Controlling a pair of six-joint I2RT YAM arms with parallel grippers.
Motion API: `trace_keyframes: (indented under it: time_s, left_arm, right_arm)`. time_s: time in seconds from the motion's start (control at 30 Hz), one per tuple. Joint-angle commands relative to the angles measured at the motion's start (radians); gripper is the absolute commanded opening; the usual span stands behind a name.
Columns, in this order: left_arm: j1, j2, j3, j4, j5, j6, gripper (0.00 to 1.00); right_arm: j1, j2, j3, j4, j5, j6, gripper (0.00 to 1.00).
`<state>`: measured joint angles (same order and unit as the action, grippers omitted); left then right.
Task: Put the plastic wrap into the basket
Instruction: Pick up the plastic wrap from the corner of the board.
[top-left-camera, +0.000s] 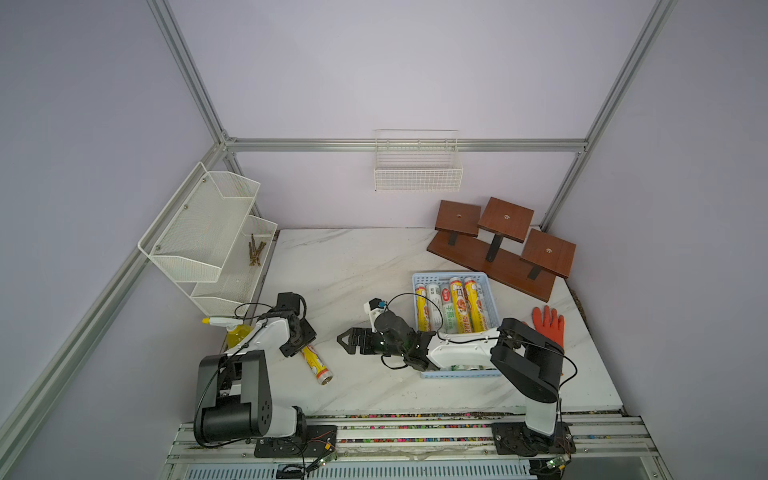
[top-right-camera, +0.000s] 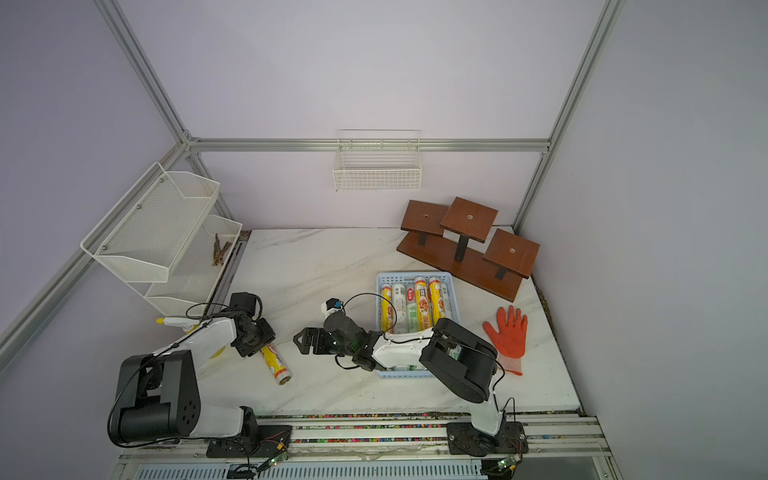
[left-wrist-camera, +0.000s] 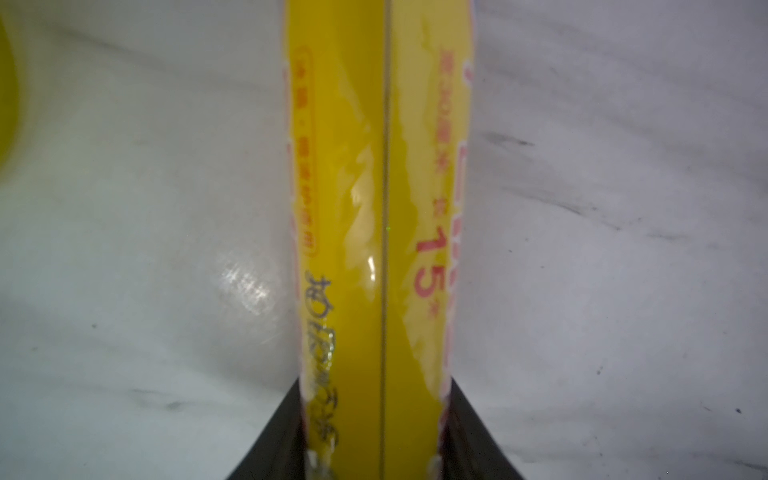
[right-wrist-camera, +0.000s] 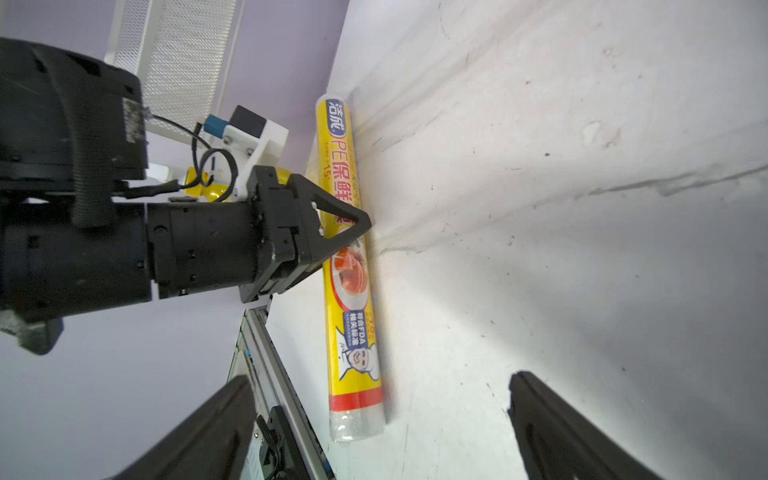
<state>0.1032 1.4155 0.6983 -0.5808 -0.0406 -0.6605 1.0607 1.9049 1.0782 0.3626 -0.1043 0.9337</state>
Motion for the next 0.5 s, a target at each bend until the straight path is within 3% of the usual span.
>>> trace_keyframes:
  time_s: [0.0,0.47]
  left_arm:
    - [-0.036,0.007,-0.016,-0.025,0.091,0.004,0.37]
    - [-0.25,-0.06,0.122,-0.062,0.111,-0.046,0.32]
  right_arm:
    - [-0.004,-0.048,-0.016,-0.035,0.018,-0.031,0.99]
    - [-0.037,-0.234,-0.062,-0.22,0.144,-0.13,0.99]
